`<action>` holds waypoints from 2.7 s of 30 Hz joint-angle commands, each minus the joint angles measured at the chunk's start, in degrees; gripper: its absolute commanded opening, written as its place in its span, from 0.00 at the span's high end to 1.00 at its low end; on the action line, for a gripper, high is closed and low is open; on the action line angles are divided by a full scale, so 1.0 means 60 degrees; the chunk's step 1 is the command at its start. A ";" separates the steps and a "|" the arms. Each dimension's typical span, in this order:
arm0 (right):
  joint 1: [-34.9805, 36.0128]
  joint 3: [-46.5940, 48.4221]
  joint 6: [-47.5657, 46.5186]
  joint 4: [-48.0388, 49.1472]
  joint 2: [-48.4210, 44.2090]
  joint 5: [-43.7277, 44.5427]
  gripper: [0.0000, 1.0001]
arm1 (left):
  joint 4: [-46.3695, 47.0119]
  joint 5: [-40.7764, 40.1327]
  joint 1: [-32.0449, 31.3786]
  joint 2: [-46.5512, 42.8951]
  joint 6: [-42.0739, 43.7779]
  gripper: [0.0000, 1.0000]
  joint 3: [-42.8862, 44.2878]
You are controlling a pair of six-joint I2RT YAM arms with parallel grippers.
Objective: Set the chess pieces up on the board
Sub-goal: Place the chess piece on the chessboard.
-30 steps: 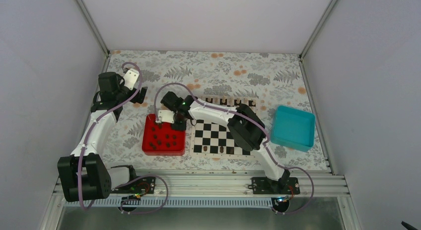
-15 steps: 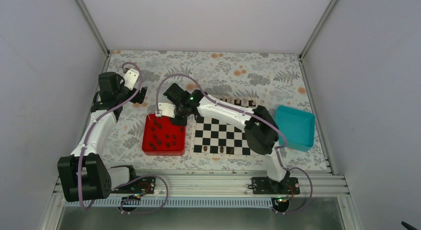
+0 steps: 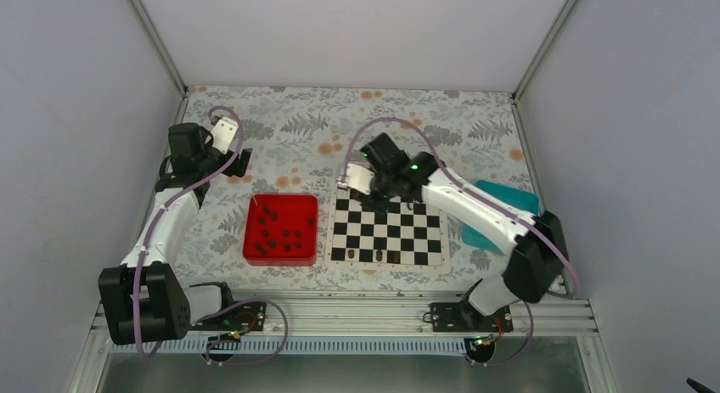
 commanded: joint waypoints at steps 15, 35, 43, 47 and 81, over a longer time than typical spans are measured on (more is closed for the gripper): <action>-0.0502 -0.2940 -0.0105 -0.0287 -0.2327 -0.1324 0.92 | -0.0067 -0.0069 0.0044 -0.0133 -0.0026 0.00 0.0142; 0.0625 -0.3009 -0.0199 -0.0014 -0.0917 -0.1048 0.90 | 0.0004 -0.0056 0.0042 0.0024 0.0001 0.00 0.0110; 0.0735 -0.3141 -0.0281 0.0122 -0.0231 -0.1110 0.90 | -0.0068 -0.0047 0.0044 -0.0026 -0.0004 0.00 0.0125; 0.0769 -0.3098 -0.0355 0.0185 0.0076 -0.1095 0.89 | -0.0063 -0.0050 0.0044 -0.0033 -0.0009 0.00 0.0096; 0.0913 -0.3551 -0.0689 0.0561 0.0672 -0.0799 0.89 | -0.0066 -0.0014 0.0040 0.0003 0.0001 0.00 0.0116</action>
